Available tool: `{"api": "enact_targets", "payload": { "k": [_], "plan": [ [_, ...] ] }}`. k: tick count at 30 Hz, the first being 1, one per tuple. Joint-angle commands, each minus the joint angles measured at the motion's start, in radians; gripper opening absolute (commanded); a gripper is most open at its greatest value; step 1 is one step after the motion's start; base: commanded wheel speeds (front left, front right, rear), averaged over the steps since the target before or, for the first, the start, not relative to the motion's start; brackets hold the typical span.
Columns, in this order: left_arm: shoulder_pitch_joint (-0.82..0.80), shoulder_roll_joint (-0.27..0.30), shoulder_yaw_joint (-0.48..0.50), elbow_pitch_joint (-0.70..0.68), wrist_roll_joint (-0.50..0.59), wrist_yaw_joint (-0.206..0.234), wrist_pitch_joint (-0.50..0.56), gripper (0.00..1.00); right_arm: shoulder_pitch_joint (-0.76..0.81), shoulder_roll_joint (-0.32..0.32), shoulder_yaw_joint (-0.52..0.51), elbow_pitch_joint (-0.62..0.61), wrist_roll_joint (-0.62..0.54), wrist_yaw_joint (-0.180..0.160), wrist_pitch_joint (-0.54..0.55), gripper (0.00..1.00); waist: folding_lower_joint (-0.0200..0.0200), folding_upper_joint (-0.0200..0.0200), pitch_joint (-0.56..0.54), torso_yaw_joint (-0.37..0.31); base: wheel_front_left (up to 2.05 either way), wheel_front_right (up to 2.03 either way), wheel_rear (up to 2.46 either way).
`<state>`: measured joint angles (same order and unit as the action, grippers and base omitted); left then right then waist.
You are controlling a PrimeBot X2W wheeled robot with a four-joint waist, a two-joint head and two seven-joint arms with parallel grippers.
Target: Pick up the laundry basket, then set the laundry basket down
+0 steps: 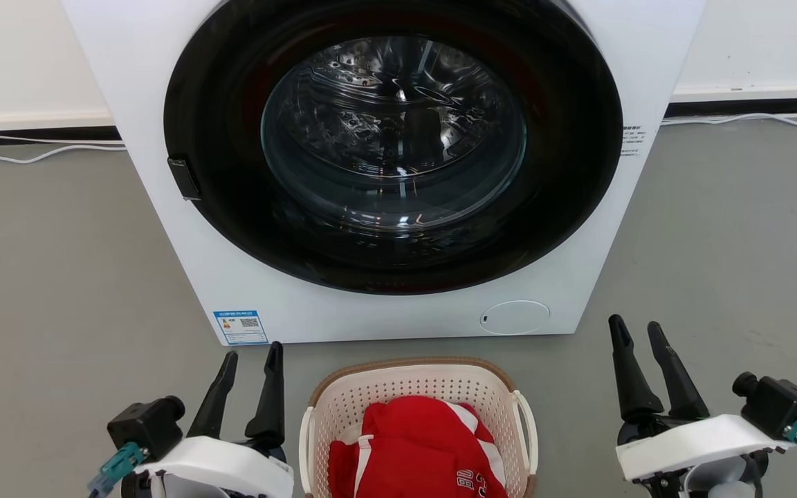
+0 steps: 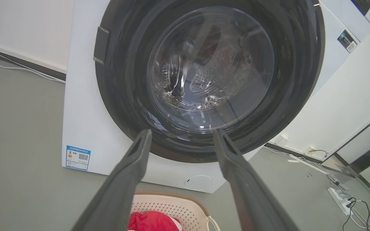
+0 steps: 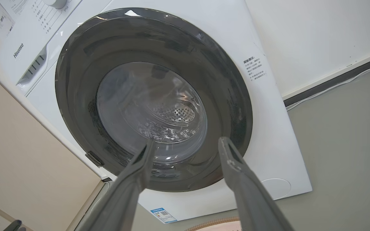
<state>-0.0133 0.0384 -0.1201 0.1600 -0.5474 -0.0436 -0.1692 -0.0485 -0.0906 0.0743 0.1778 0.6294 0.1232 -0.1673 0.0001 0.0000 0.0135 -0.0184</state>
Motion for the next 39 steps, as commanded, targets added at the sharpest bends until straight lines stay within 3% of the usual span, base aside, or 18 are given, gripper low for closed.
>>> {"api": "enact_targets", "payload": {
  "k": [1, 27, 39],
  "plan": [
    [-0.055, 0.008, 0.016, -0.036, 0.031, 0.01, -0.015, 1.0, -0.053, -0.01, 0.026, -0.032, -0.033, 0.006, -0.017, 1.0, 0.0, 0.0, 0.0, 0.0, 0.0, 0.0, 0.0],
    [-0.063, 0.012, -0.031, -0.074, 0.302, 0.037, -0.092, 1.0, -0.07, -0.005, 0.036, -0.02, -0.329, 0.007, -0.093, 1.0, 0.0, 0.0, 0.003, -0.005, 0.0, 0.0, 0.0],
    [-0.063, 0.012, -0.03, -0.069, 0.302, 0.039, -0.093, 1.0, -0.076, 0.003, 0.023, 0.006, -0.338, 0.008, -0.094, 1.0, 0.0, 0.0, 0.004, -0.006, 0.0, 0.0, 0.0]
  ]
}}
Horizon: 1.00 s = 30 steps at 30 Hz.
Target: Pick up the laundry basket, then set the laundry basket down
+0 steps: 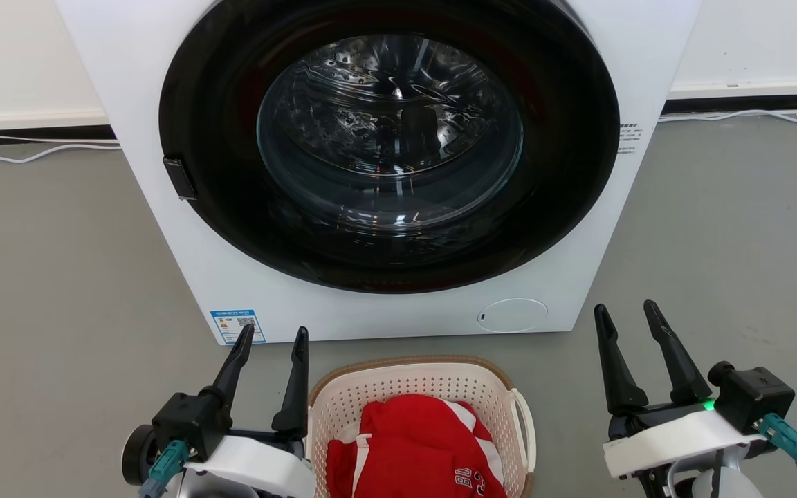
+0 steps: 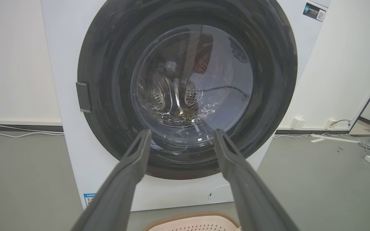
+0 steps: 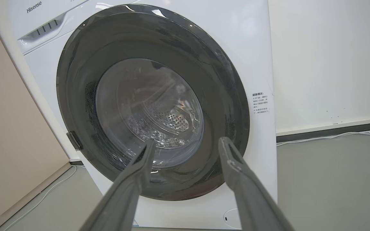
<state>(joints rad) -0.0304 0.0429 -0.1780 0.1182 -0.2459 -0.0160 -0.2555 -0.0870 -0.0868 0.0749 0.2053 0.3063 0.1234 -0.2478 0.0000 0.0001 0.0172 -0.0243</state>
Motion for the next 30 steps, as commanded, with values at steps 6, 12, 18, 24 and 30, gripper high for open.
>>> {"api": "enact_targets", "payload": {
  "k": [6, 12, 18, 24, 30],
  "plan": [
    [-0.046, 0.007, 0.027, -0.022, -0.001, 0.01, -0.006, 1.0, -0.038, 0.002, 0.02, -0.013, -0.021, 0.007, -0.014, 1.0, 0.0, -0.0001, 0.002, -0.002, 0.0, 0.0, 0.0],
    [-0.047, 0.007, 0.024, -0.017, -0.002, 0.011, -0.006, 1.0, -0.038, -0.001, 0.019, -0.001, -0.024, 0.007, -0.014, 1.0, 0.0, -0.0001, 0.011, -0.004, 0.0, 0.0, 0.0],
    [-0.06, 0.007, 0.016, -0.012, -0.004, 0.013, -0.006, 1.0, -0.045, -0.006, 0.013, 0.011, -0.023, 0.007, -0.014, 1.0, 0.0, -0.0001, 0.045, -0.004, 0.0, 0.0, 0.0],
    [-0.08, 0.007, 0.007, -0.006, -0.006, 0.016, -0.006, 1.0, -0.059, -0.016, 0.005, 0.021, -0.016, 0.007, -0.014, 1.0, 0.0, -0.0001, 0.098, -0.002, 0.0, 0.0, 0.0],
    [-0.112, 0.007, 0.001, 0.008, -0.015, 0.021, -0.006, 1.0, -0.082, -0.025, 0.002, 0.028, -0.007, 0.007, -0.014, 1.0, 0.0, -0.0001, 0.165, 0.0, 0.0, 0.0, 0.0]
  ]
}}
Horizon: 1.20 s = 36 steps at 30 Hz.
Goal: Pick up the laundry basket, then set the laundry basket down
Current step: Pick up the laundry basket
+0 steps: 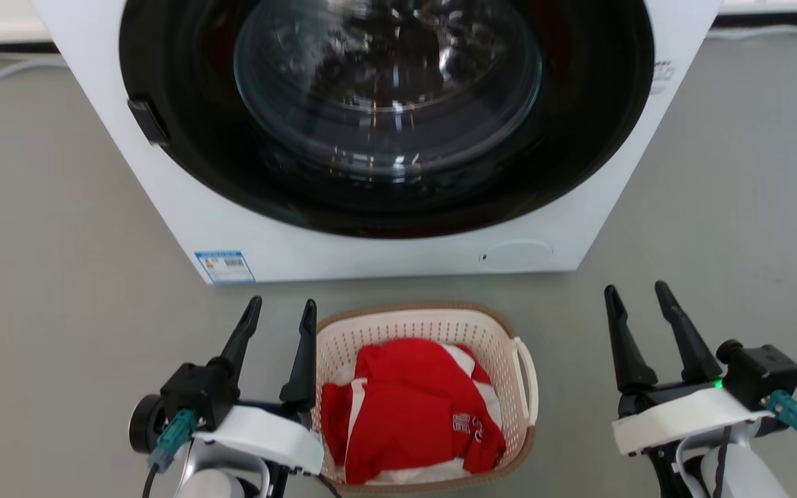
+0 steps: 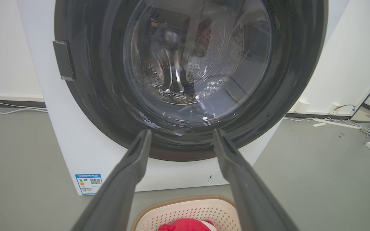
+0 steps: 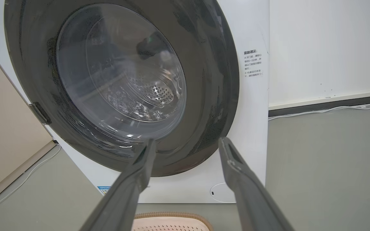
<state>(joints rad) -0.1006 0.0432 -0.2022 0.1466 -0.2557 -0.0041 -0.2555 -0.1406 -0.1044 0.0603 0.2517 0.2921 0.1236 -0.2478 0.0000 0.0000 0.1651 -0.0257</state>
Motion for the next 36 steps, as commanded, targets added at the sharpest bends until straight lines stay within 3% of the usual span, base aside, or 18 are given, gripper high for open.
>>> {"api": "enact_targets", "payload": {
  "k": [1, 20, 36],
  "plan": [
    [-0.049, 0.007, 0.024, -0.018, -0.006, 0.01, -0.006, 1.0, -0.033, -0.01, 0.015, -0.017, 0.009, 0.007, -0.014, 1.0, 0.0, 0.0, 0.03, 0.001, 0.0, 0.0, 0.0],
    [-0.217, 0.007, 0.069, 0.166, -0.049, 0.022, -0.006, 1.0, -0.173, -0.054, 0.034, 0.131, 0.065, 0.007, -0.014, 1.0, 0.0, 0.0, 0.278, 0.011, 0.0, 0.0, 0.0],
    [-0.426, 0.007, 0.077, 0.482, -0.112, -0.014, -0.006, 1.0, -0.331, -0.092, 0.113, 0.352, 0.117, 0.007, -0.014, 1.0, 0.0, 0.0, 0.506, 0.07, 0.0, 0.0, 0.0]
  ]
}}
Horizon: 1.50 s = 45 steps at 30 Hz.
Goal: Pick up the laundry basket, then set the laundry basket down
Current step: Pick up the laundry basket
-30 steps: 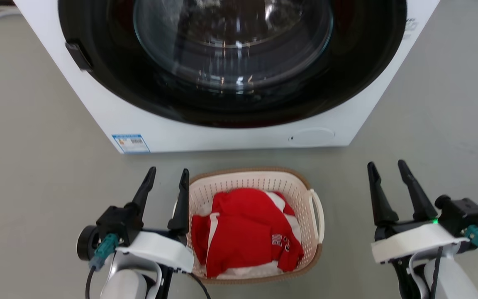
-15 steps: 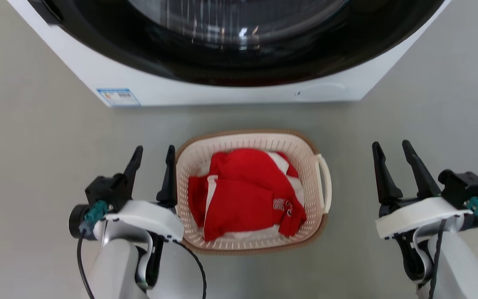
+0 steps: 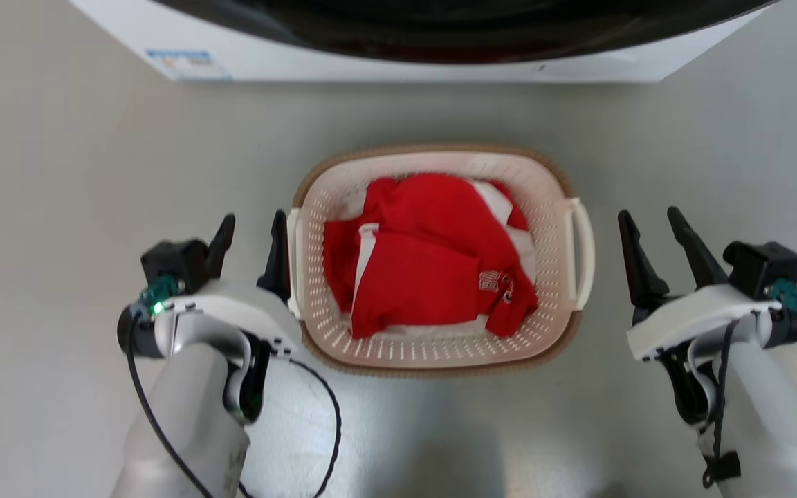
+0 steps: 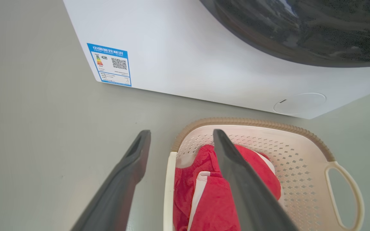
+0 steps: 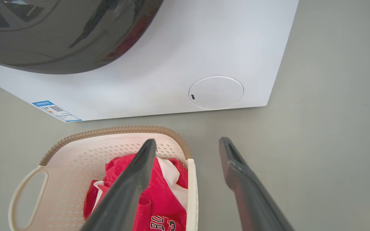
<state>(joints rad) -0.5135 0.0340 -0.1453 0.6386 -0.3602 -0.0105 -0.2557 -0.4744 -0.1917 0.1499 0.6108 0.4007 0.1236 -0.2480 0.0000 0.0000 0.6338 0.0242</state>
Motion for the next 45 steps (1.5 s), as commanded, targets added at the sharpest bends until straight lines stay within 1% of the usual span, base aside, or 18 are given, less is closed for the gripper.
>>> {"api": "enact_targets", "payload": {
  "k": [1, 9, 14, 18, 22, 25, 31, 32, 33, 34, 35, 45],
  "plan": [
    [-0.029, 0.016, 0.014, 0.006, -0.014, -0.008, -0.006, 1.0, -0.007, -0.005, 0.028, 0.013, 0.019, 0.007, -0.014, 1.0, 0.0, 0.0, 0.051, 0.025, 0.0, 0.0, 0.0],
    [-0.143, 0.016, -0.047, 0.158, -0.084, -0.045, -0.006, 1.0, -0.108, -0.023, 0.107, 0.136, 0.056, 0.007, -0.014, 1.0, 0.0, 0.0, 0.163, 0.046, 0.0, 0.0, 0.0],
    [-0.202, 0.016, -0.087, 0.224, -0.105, -0.052, -0.006, 1.0, -0.166, -0.027, 0.169, 0.196, 0.078, 0.007, -0.014, 1.0, 0.0, 0.0, 0.224, 0.046, 0.0, 0.0, 0.0],
    [-0.24, 0.016, -0.107, 0.264, -0.146, -0.057, -0.006, 1.0, -0.21, -0.03, 0.218, 0.258, 0.098, 0.007, -0.014, 1.0, 0.0, 0.0, 0.266, 0.049, 0.0, 0.0, 0.0],
    [-0.273, 0.016, -0.149, 0.306, -0.18, -0.067, -0.006, 1.0, -0.252, -0.035, 0.259, 0.287, 0.124, 0.007, -0.014, 1.0, 0.0, 0.0, 0.304, 0.052, 0.0, 0.0, 0.0],
    [-0.294, 0.016, -0.188, 0.339, -0.225, -0.078, -0.006, 1.0, -0.275, -0.04, 0.286, 0.309, 0.145, 0.007, -0.014, 1.0, 0.0, 0.0, 0.32, 0.058, 0.0, 0.0, 0.0],
    [-0.33, 0.016, -0.252, 0.373, -0.279, -0.079, -0.006, 1.0, -0.311, -0.053, 0.334, 0.33, 0.171, 0.007, -0.014, 1.0, 0.0, 0.0, 0.336, 0.066, 0.0, 0.0, 0.0],
    [-0.334, 0.016, -0.261, 0.378, -0.288, -0.079, -0.006, 0.84, -0.314, -0.053, 0.342, 0.333, 0.176, 0.007, -0.014, 0.92, 0.0, 0.0, 0.336, 0.067, 0.0, 0.0, 0.0],
    [-0.337, 0.016, -0.269, 0.382, -0.296, -0.078, -0.006, 0.66, -0.317, -0.054, 0.349, 0.334, 0.181, 0.007, -0.014, 0.36, 0.0, 0.0, 0.336, 0.067, 0.0, 0.0, 0.0],
    [-0.339, 0.016, -0.276, 0.385, -0.303, -0.077, -0.006, 0.28, -0.32, -0.054, 0.357, 0.335, 0.185, 0.007, -0.014, 0.13, 0.0, 0.0, 0.335, 0.068, 0.0, 0.0, 0.0],
    [-0.342, 0.016, -0.283, 0.388, -0.309, -0.076, -0.006, 0.0, -0.322, -0.055, 0.364, 0.335, 0.19, 0.007, -0.014, 0.0, 0.0, 0.0, 0.333, 0.068, 0.0, 0.0, 0.0],
    [-0.333, 0.016, -0.311, 0.411, -0.323, -0.08, -0.006, 0.0, -0.308, -0.053, 0.407, 0.329, 0.232, 0.007, -0.014, 0.0, 0.0, 0.0, 0.281, 0.061, 0.0, 0.0, 0.0]
  ]
}}
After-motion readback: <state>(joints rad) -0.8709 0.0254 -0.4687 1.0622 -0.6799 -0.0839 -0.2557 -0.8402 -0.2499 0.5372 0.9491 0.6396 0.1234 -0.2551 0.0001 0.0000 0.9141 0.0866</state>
